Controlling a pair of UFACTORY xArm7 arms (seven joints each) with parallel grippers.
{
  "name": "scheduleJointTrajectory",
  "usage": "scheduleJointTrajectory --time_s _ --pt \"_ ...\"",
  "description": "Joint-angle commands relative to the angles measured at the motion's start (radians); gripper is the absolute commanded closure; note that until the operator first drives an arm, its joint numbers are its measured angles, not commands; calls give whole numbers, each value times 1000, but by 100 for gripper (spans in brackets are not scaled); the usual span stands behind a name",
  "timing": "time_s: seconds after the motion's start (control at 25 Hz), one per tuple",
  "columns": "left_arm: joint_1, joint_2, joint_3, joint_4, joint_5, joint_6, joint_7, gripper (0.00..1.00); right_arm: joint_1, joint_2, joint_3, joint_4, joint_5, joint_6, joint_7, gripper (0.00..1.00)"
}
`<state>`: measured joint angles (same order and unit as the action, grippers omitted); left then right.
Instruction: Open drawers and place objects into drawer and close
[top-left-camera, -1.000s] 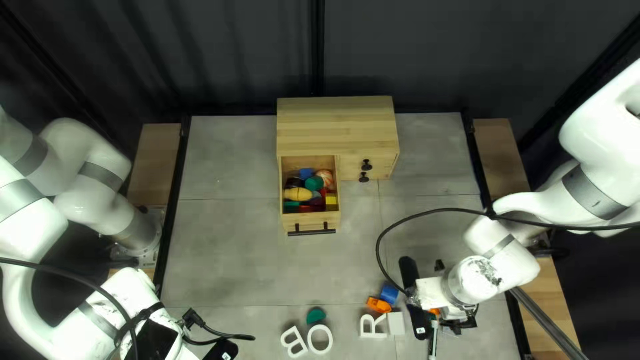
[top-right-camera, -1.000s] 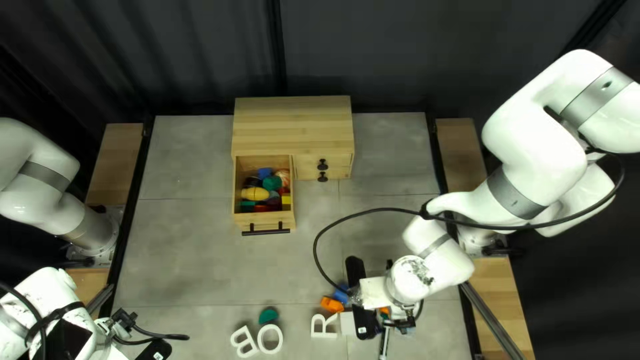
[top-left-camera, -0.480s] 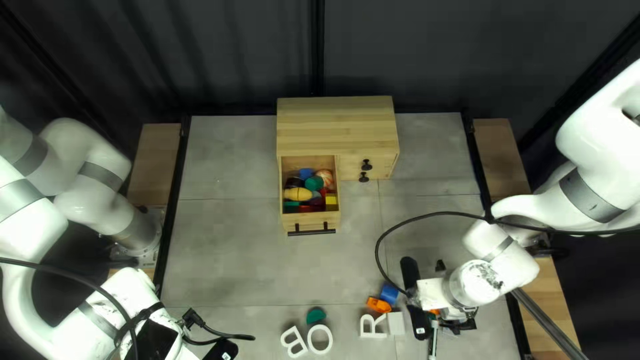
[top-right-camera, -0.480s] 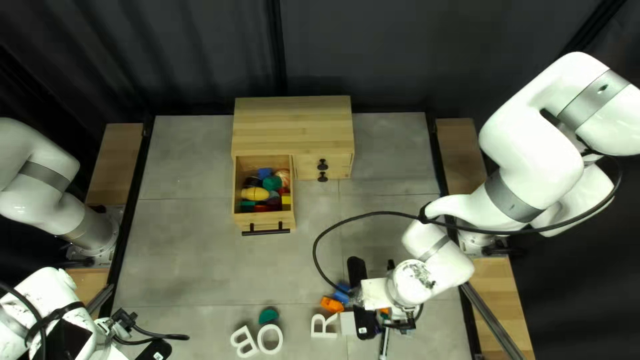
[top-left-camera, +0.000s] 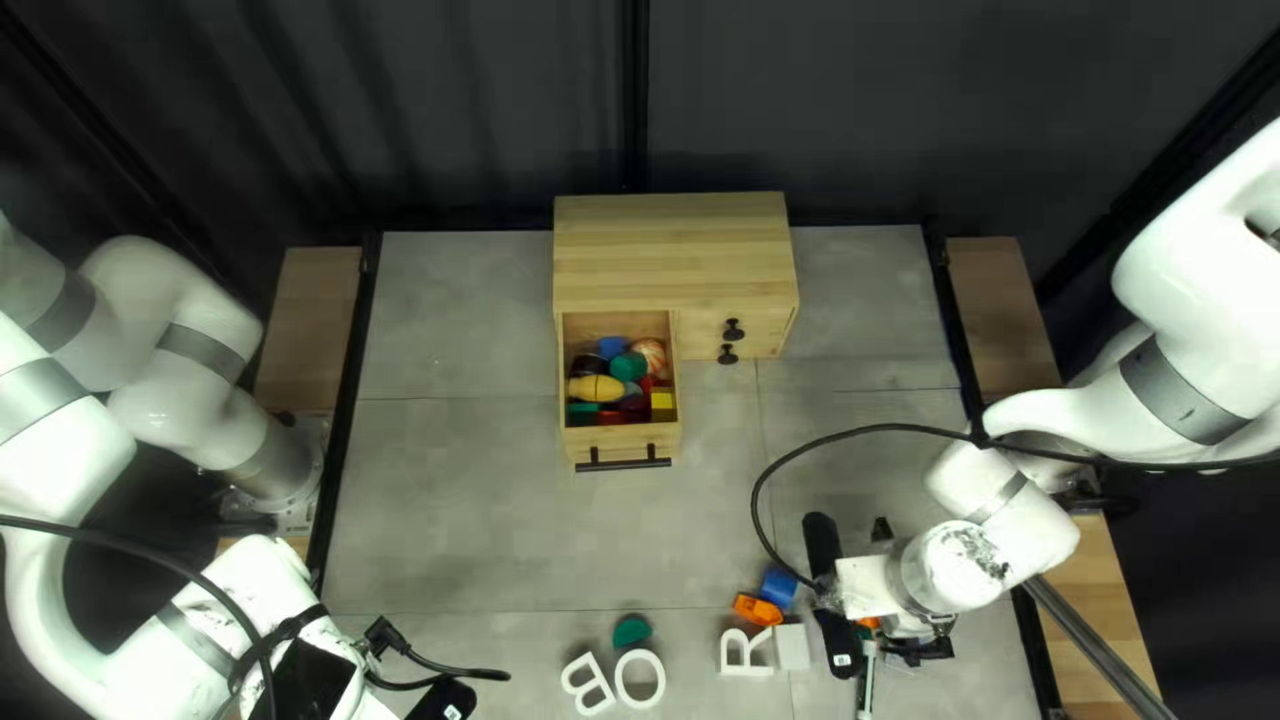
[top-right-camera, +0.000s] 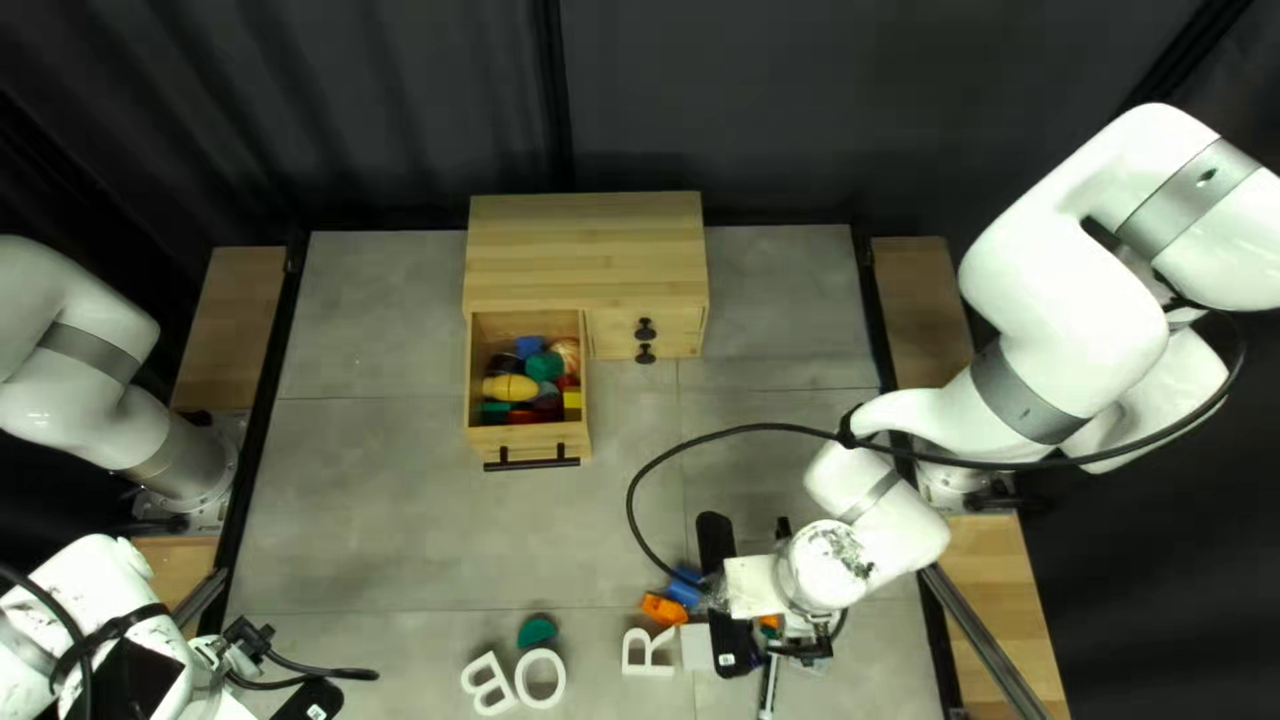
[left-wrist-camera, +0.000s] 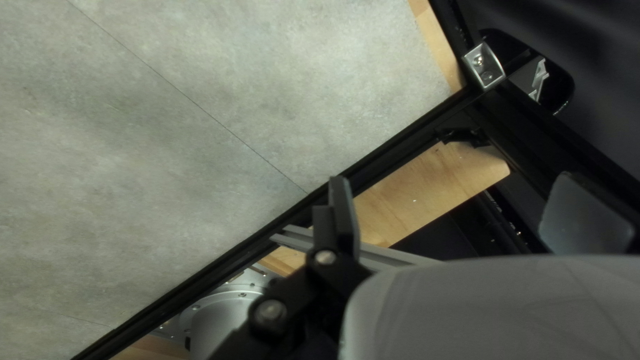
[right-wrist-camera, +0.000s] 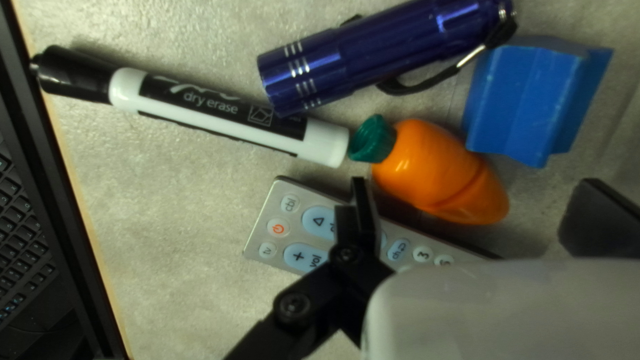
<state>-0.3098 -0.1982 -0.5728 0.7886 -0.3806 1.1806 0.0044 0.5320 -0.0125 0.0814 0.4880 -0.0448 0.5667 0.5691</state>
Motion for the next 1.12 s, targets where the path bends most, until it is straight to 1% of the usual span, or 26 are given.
scheduleJointTrajectory --time_s 0.04,0.2,0.28,0.4,0.44,0.6,0.64,0.72,0.76,0.8,0.88,0.92,0.96,1.04,1.08,1.12 --pt "0 0 0 0 0 0 0 0 -1 -6 -1 -1 -1 2 -1 58" --pt "0 0 0 0 0 0 0 0 -5 -39 -5 2 -6 38 -8 58" --pt "0 0 0 0 0 0 0 0 -9 -53 -9 9 -10 61 -14 60" --pt "0 0 0 0 0 0 0 0 -20 -92 -20 35 -19 138 -34 62" --pt "0 0 0 0 0 0 0 0 -23 -106 -23 45 -23 165 -38 64" --pt "0 0 0 0 0 0 0 0 -41 -162 -37 84 -47 275 -50 62" --pt "0 0 0 0 0 0 0 0 -49 -180 -42 92 -58 300 -55 65" --pt "0 0 0 0 0 0 0 0 -71 -217 -57 107 -86 348 -65 67" --pt "0 0 0 0 0 0 0 0 -80 -229 -64 115 -98 363 -70 79" --pt "0 0 0 0 0 0 0 0 -100 -246 -77 137 -123 391 -83 84" --pt "0 0 0 0 0 0 0 0 -136 -249 -107 198 -167 436 -122 84" --pt "0 0 0 0 0 0 0 0 -152 -240 -121 237 -185 457 -145 81" --pt "0 0 0 0 0 0 0 0 -160 -233 -128 262 -196 470 -159 82" --pt "0 0 0 0 0 0 0 0 -192 -187 -160 390 -232 527 -229 84" --pt "0 0 0 0 0 0 0 0 -198 -177 -164 413 -240 536 -240 84" --pt "0 0 0 0 0 0 0 0 -213 -139 -182 492 -257 560 -286 83"
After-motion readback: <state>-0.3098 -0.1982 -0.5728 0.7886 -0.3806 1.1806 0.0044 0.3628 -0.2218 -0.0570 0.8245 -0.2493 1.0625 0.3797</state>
